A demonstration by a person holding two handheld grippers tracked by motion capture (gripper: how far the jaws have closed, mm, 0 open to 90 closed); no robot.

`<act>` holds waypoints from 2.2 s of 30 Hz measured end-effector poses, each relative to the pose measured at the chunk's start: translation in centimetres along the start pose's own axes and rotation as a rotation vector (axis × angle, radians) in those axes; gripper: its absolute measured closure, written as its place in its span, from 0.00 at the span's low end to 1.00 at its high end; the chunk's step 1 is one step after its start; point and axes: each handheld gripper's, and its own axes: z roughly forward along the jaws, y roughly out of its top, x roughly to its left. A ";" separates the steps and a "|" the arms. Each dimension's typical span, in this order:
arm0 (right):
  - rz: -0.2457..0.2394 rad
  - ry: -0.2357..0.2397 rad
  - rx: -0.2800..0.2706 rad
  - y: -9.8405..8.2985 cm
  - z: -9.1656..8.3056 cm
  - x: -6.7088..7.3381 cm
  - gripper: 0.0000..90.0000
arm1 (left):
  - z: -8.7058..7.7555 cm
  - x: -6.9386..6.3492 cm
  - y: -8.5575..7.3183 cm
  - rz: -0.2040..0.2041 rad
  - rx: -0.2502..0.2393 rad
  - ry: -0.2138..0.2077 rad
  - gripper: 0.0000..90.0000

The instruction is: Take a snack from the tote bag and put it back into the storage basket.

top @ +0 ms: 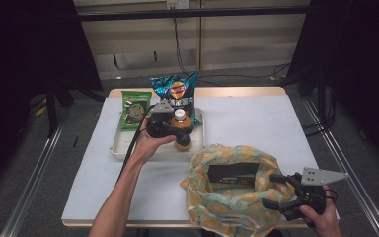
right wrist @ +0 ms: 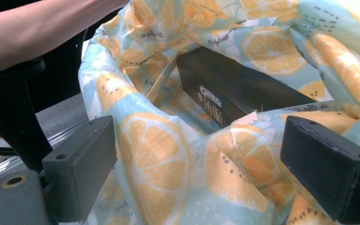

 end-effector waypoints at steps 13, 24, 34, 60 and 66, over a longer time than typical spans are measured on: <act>0.005 -0.003 0.001 0.0 -0.1 -0.1 0.11 | 0.5 -0.2 -0.3 0.007 0.021 -0.066 0.34; 0.003 -0.004 0.001 0.0 -0.1 0.0 0.11 | 1.2 -1.0 -0.1 0.017 0.015 -0.086 0.33; -0.001 -0.004 0.000 0.1 0.0 0.0 0.11 | 0.9 -1.1 -0.6 -0.035 0.007 -0.058 0.21; -0.001 -0.087 -0.037 2.1 -0.8 -1.0 0.25 | -5.6 -5.4 -2.9 -0.055 -0.075 0.000 0.43; -0.001 -0.108 -0.054 3.1 -1.3 -1.7 0.23 | -6.2 -7.7 -3.4 -0.050 -0.092 -0.049 0.41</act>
